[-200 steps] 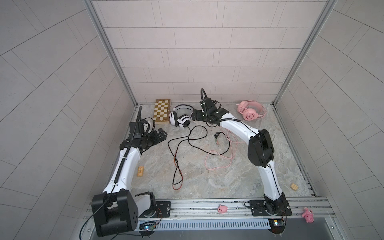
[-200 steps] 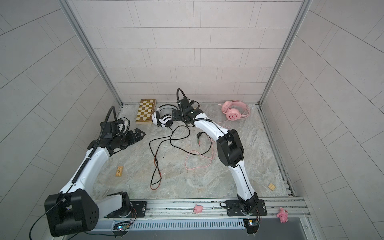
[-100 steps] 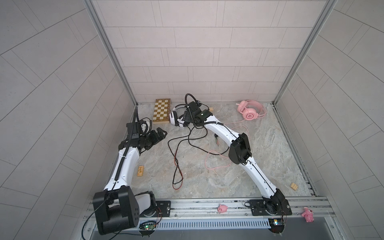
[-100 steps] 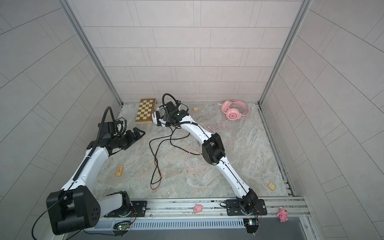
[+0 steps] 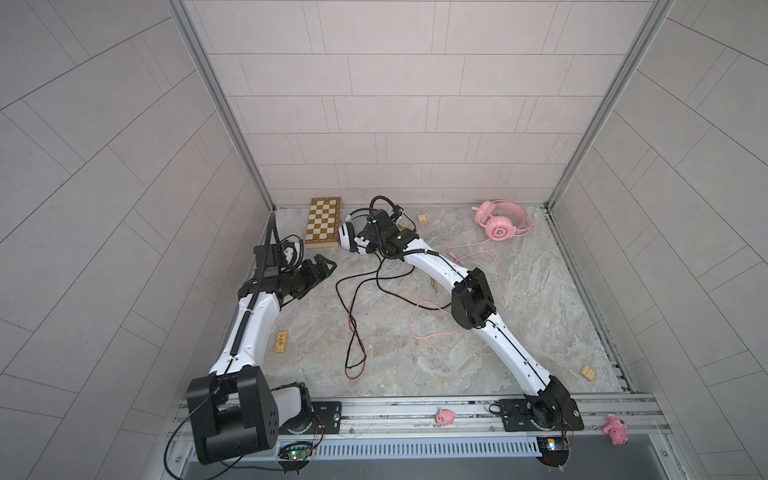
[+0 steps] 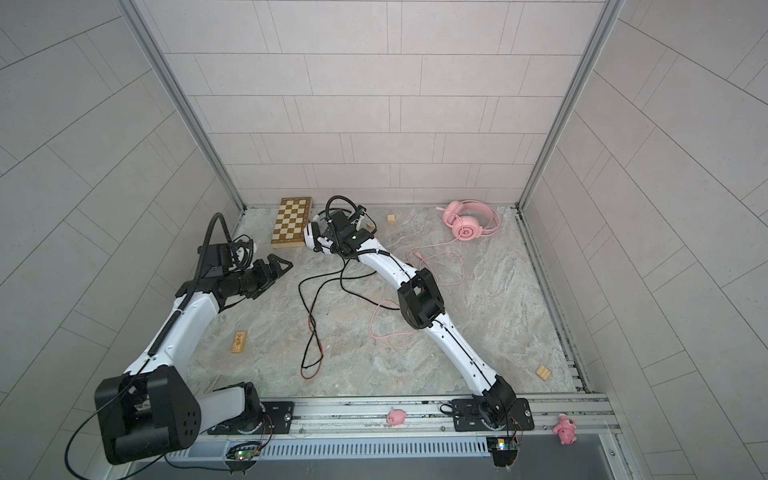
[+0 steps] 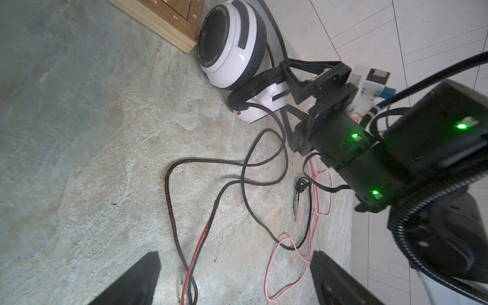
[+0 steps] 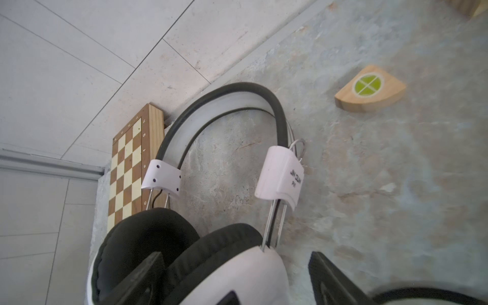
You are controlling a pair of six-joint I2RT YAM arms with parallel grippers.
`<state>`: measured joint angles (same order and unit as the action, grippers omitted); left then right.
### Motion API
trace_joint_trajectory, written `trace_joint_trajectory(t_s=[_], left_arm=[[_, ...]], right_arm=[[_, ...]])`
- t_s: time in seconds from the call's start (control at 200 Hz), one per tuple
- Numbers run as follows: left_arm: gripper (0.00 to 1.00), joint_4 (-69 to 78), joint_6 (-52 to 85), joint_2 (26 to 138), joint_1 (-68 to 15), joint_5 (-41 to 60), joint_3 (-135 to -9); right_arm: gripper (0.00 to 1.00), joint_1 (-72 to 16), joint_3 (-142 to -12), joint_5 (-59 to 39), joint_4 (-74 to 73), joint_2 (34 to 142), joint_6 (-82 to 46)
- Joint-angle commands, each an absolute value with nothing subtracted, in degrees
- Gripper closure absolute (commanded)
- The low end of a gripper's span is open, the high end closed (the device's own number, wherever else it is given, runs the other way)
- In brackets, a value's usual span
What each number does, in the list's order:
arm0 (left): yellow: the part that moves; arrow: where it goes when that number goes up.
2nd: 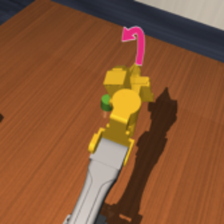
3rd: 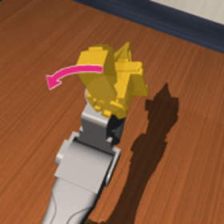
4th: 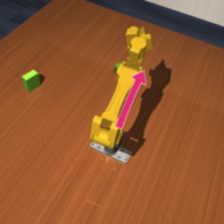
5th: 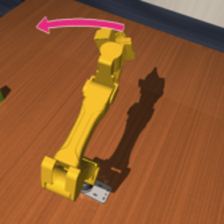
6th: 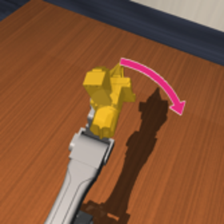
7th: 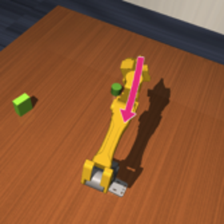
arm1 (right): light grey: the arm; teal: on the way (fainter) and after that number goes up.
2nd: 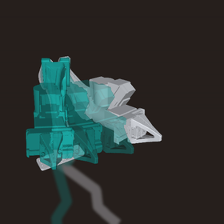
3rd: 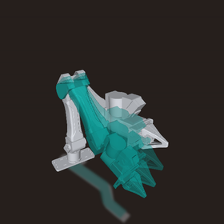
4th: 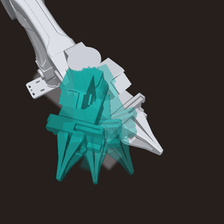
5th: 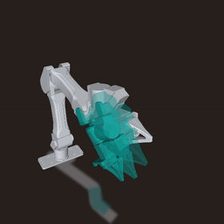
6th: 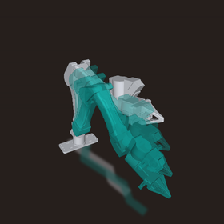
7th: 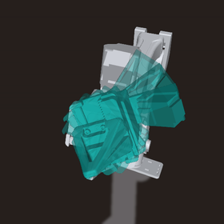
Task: Wrap the headphones
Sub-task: 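Reach the right gripper to the white headphones' headband and grasp it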
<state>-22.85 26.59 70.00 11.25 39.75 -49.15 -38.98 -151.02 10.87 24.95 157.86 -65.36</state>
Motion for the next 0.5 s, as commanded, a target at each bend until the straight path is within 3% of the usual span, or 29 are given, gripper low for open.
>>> trace_joint_trajectory(t_s=[0.0,0.34,0.495], left_arm=[[0.06,-21.71,26.89,70.33,11.51,41.75,-48.44],[0.06,-21.71,26.89,70.66,11.54,41.31,-48.79],[0.06,-21.98,26.73,70.30,11.55,41.07,-48.57]], right_arm=[[0.12,-39.19,-152.23,13.28,22.77,159.02,-69.20],[0.04,-39.46,-152.60,9.05,21.64,162.61,-74.12],[0.06,-39.42,-152.27,5.77,28.03,162.16,-69.14]])
